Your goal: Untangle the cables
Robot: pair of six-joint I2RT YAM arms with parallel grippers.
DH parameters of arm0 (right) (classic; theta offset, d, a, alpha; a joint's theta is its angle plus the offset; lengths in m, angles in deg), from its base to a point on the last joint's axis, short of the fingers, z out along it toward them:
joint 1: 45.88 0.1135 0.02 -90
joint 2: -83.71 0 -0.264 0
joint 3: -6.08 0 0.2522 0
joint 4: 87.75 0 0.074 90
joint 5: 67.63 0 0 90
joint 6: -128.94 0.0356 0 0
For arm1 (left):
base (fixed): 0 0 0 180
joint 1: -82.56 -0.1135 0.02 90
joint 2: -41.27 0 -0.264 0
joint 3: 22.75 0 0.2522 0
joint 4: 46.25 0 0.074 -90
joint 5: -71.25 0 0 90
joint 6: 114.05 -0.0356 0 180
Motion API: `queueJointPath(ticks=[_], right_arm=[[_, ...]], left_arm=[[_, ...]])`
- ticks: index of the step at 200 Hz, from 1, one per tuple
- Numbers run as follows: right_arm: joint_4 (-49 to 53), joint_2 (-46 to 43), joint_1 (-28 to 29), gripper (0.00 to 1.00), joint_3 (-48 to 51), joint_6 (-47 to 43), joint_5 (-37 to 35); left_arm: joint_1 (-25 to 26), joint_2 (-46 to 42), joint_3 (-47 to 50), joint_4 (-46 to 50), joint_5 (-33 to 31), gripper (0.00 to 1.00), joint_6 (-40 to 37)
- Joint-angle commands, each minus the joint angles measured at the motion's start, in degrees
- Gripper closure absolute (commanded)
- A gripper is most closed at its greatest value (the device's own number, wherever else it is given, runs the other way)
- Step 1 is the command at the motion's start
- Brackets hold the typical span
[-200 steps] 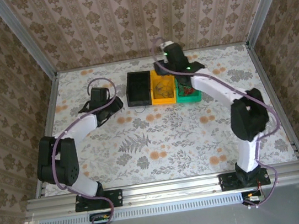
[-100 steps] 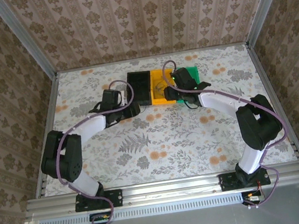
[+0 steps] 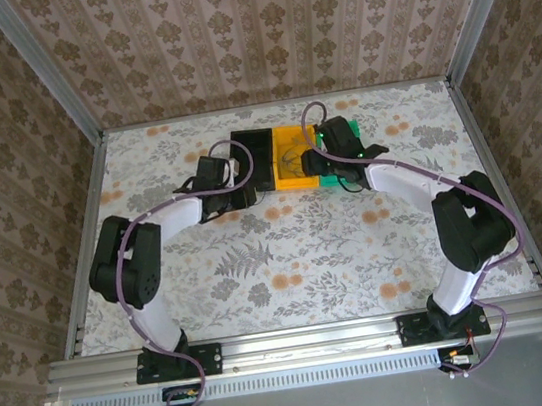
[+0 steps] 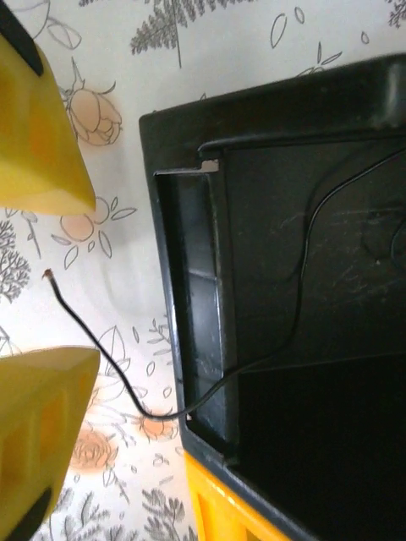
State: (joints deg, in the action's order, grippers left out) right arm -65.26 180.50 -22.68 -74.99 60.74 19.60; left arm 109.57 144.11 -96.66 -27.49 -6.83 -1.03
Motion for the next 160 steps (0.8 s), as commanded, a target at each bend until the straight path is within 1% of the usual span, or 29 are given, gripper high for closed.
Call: queueJointPath(ticks=[1,23,34,44,52,70,97,140,160], right_arm=[[-1.6,-2.2,-0.6,0.43,1.8,1.6,1.3],[-2.0,-2.8,-1.0,0.43,2.4,1.7,1.3],[-2.2,-3.1,-1.3,0.43,2.7,1.7,1.3],[-2.4,-3.3,-1.4,0.43,3.0,1.7,1.3],[-2.5,-3.6,-1.6,0.43,3.3,1.8,1.2],[-2.8,-4.0,-1.8,0.43,4.0,2.0,1.3],[-3.6,-4.5,-1.8,0.43,5.1,2.4,1.3],[-4.7,-5.0,-1.8,0.43,6.4,2.7,1.5],[-4.8,-5.2,-1.8,0.43,6.7,2.6,1.5]], left_arm=[[1.6,0.9,-2.1,2.2,-1.4,0.57,-1.2],[2.0,2.1,-2.5,2.5,-2.4,0.58,-0.7],[2.1,2.6,-2.8,2.6,-3.1,0.61,-0.1],[2.2,2.8,-2.7,2.7,-3.9,0.67,0.3],[2.2,2.8,-2.8,2.7,-4.4,0.75,0.5],[2.3,2.5,-3.3,3.8,-5.1,0.87,0.5],[2.8,0.5,-3.5,5.6,-6.7,1.0,0.2],[2.8,-3.5,-5.6,8.7,-9.6,1.0,0.9],[2.5,-4.3,-10.0,11.7,-13.5,1.0,0.4]])
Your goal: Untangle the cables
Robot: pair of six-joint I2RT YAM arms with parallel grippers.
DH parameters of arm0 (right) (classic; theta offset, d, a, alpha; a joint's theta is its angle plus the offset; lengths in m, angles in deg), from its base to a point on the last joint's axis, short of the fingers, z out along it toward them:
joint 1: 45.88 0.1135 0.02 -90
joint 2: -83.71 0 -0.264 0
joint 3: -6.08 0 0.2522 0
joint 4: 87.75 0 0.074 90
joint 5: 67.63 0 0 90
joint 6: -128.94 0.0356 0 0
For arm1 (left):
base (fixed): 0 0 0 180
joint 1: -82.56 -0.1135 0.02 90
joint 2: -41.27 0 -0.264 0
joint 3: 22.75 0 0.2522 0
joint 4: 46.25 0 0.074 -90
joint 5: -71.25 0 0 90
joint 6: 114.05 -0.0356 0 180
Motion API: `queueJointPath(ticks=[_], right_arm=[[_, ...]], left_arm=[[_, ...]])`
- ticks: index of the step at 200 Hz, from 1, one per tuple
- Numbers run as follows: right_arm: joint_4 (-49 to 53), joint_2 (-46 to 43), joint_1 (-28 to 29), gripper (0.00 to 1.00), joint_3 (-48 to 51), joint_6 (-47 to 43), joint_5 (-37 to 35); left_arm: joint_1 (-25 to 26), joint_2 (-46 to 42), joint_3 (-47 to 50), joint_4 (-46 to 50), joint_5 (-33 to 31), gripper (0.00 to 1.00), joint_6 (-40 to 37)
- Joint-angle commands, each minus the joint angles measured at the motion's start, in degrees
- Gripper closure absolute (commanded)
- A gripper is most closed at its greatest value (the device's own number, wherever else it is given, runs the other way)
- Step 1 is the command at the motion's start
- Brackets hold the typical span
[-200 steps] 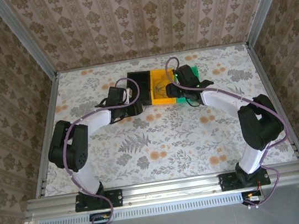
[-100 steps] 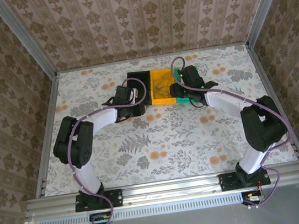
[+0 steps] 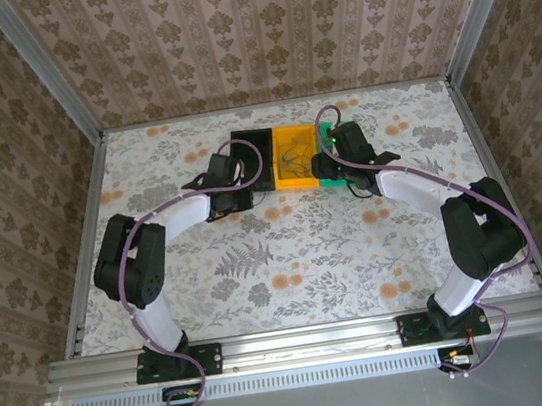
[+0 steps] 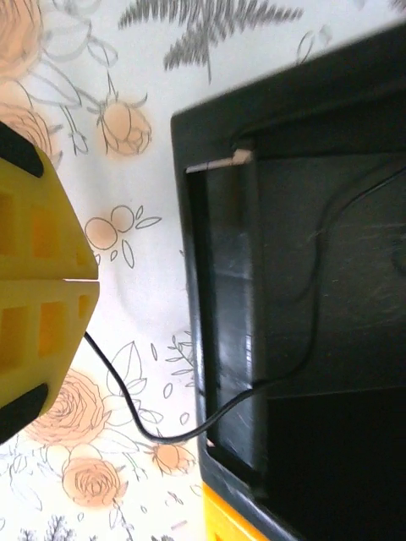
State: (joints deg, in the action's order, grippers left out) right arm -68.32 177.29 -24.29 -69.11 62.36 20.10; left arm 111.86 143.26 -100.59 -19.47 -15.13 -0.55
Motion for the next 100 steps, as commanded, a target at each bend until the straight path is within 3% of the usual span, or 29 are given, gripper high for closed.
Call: queueJointPath(ticks=[1,47,100], right_arm=[[-1.7,-2.0,-0.2,0.43,0.8,0.9,1.0],[-1.9,-2.3,-0.2,0.43,1.4,1.3,1.2],[-1.1,-4.4,-0.2,0.43,2.7,0.3,0.7]], left_arm=[[0.2,-3.5,-6.4,3.8,-5.3,1.0,-0.1],[-0.6,5.1,-20.0,7.4,-9.6,1.0,-0.6],[0.9,20.5,-36.6,15.5,-19.5,1.0,-1.0]])
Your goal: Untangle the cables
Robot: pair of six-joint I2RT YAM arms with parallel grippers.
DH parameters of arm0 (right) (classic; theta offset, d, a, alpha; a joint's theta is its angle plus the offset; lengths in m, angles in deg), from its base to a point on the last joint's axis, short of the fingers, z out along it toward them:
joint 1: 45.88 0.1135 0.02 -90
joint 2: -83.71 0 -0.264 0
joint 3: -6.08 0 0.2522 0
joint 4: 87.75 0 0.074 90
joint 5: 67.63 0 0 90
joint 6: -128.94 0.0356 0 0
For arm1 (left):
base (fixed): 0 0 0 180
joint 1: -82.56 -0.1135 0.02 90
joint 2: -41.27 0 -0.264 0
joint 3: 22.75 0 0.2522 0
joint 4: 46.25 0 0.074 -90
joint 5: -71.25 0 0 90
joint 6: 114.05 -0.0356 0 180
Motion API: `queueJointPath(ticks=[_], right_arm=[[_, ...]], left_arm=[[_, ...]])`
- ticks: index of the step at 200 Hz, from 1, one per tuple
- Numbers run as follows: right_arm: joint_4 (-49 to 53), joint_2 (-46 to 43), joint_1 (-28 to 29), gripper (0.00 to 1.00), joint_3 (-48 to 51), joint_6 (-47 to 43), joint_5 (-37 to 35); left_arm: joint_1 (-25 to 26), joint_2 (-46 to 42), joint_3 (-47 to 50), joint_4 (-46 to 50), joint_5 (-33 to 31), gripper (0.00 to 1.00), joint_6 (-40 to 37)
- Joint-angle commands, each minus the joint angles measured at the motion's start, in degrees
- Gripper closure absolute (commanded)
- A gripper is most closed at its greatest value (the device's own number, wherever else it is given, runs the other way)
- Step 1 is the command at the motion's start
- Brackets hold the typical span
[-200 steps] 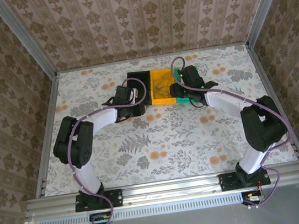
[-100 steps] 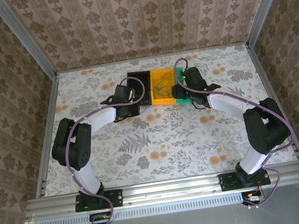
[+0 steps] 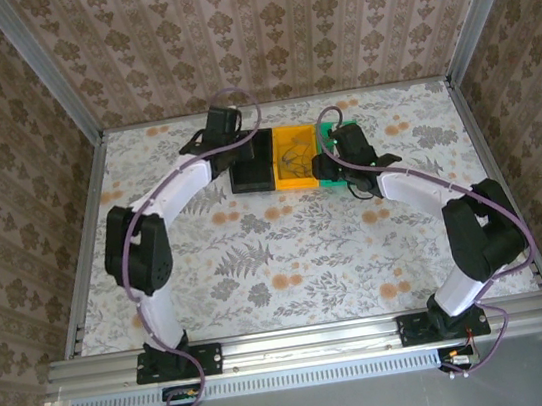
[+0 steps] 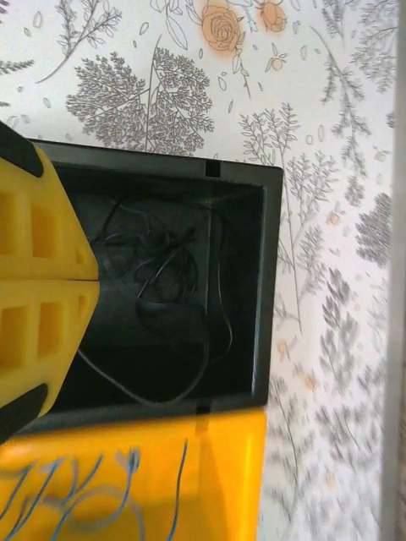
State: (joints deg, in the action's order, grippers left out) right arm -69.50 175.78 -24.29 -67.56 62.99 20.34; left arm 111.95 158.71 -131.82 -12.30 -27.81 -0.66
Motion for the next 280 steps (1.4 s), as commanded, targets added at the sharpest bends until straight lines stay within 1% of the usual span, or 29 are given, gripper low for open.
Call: queueJointPath(ticks=[1,10,22,90,125,147,157,173,198,227,250,263,280], right_arm=[[0.1,-2.9,-0.2,0.43,1.2,-0.4,0.5],[0.3,-3.4,-0.2,0.43,1.6,-0.7,0.1],[0.3,-4.0,-0.3,0.43,2.2,-1.1,-0.2],[-0.6,-3.9,-0.6,0.43,3.9,-0.7,-0.1],[-0.6,-3.9,-0.9,0.43,3.8,-0.8,0.1],[-0.6,-4.0,-0.9,0.43,3.7,-1.0,0.3],[-0.6,-4.0,-1.0,0.43,3.6,-0.9,0.4],[-0.8,-4.3,-1.0,0.43,3.7,-0.8,0.6],[-0.9,-4.9,-1.0,0.43,3.8,-0.6,0.3],[-0.9,-5.4,-1.0,0.43,4.0,-0.8,-0.1],[-1.3,-6.2,-1.0,0.43,4.4,-0.7,-0.8],[-1.3,-6.6,-1.2,0.43,4.4,-0.7,-1.5],[-2.0,-7.8,-1.5,0.43,5.2,-0.9,-3.1]], left_arm=[[0.8,5.2,-5.6,8.7,-7.0,1.0,-0.8],[1.1,7.0,-8.1,11.4,-8.6,1.0,0.1],[1.3,8.6,-10.2,13.1,-8.3,1.0,0.4],[3.3,15.1,-16.3,17.2,-6.9,1.0,2.2],[3.4,15.1,-16.3,17.8,-5.7,1.0,3.8],[3.4,13.5,-16.0,17.2,-4.7,0.71,4.3],[3.4,12.5,-16.0,16.7,-4.0,0.64,4.4],[3.4,10.7,-16.0,15.6,-3.6,0.6,4.3],[3.4,7.7,-16.6,14.6,-4.0,0.58,3.7],[3.4,3.9,-16.0,13.4,-6.9,0.56,3.3],[3.4,-0.4,-12.4,9.5,-8.6,0.52,2.1],[3.2,-3.0,-9.2,6.3,-8.8,0.47,1.9],[2.2,-6.4,-4.8,3.8,-9.5,0.44,3.0]])
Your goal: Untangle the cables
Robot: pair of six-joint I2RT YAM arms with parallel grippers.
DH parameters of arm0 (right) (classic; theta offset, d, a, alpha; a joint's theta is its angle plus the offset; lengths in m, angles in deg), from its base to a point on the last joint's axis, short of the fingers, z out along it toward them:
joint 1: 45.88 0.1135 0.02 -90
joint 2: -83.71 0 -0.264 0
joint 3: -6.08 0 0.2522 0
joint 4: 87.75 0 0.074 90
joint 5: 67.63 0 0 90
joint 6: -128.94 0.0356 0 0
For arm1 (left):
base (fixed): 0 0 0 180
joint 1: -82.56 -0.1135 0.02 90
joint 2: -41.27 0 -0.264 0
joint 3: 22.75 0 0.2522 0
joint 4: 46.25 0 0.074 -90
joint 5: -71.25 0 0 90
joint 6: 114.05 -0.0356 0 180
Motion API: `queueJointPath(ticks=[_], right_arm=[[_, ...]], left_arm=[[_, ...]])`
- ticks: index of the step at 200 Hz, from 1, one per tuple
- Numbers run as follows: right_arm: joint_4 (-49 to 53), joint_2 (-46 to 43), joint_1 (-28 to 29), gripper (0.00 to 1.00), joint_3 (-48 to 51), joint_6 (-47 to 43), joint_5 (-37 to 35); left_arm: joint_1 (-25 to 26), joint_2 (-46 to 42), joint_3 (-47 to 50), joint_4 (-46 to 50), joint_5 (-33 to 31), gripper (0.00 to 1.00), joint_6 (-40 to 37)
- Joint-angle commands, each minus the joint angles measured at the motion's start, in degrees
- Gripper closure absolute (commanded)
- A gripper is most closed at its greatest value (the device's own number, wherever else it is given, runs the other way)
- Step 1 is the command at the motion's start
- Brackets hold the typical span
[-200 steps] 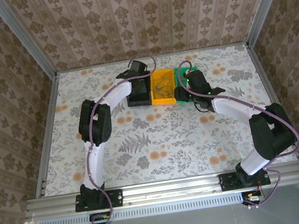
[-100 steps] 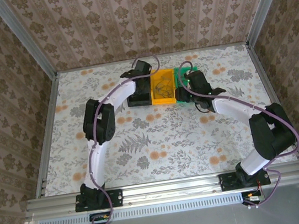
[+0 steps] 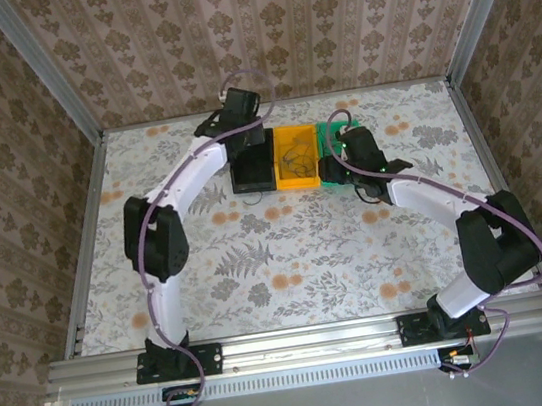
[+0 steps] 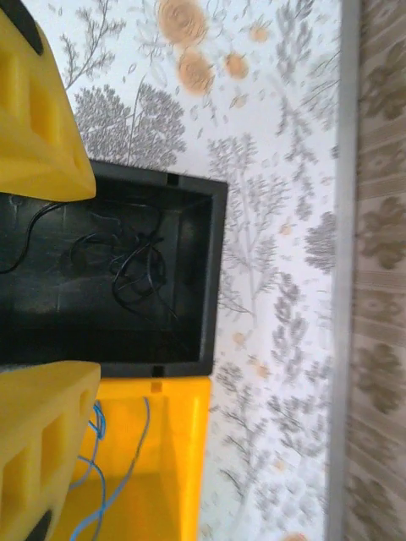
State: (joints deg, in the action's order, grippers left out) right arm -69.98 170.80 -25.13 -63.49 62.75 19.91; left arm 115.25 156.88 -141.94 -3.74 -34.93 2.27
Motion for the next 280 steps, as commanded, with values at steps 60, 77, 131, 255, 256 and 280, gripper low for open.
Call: queueJointPath(ticks=[60,77,131,255,256,280], right_arm=[[-1.3,-2.4,-2.5,0.43,0.5,-3.7,0.3],[-0.9,0.3,-0.5,0.43,-1.1,-3.3,1.7],[-2.0,2.8,1.1,0.43,-1.5,-0.3,1.1],[-0.3,2.2,1.0,0.43,-0.7,-0.8,-0.1],[-0.3,2.2,1.0,0.43,-0.7,-0.8,-0.1],[-0.1,2.4,1.0,0.43,-0.7,-0.8,0.1]], left_arm=[[-5.5,-17.4,27.3,-16.4,0.2,0.39,4.8],[-5.5,-17.4,29.6,-14.8,2.0,0.39,6.2],[-5.2,-14.1,35.9,-12.0,13.0,0.41,2.8],[-3.3,-5.1,35.1,-8.6,15.4,0.6,-0.2],[-3.3,-5.1,35.0,-8.6,15.4,0.61,-0.2],[-3.2,-4.6,34.0,-7.7,14.7,0.76,0.0]])
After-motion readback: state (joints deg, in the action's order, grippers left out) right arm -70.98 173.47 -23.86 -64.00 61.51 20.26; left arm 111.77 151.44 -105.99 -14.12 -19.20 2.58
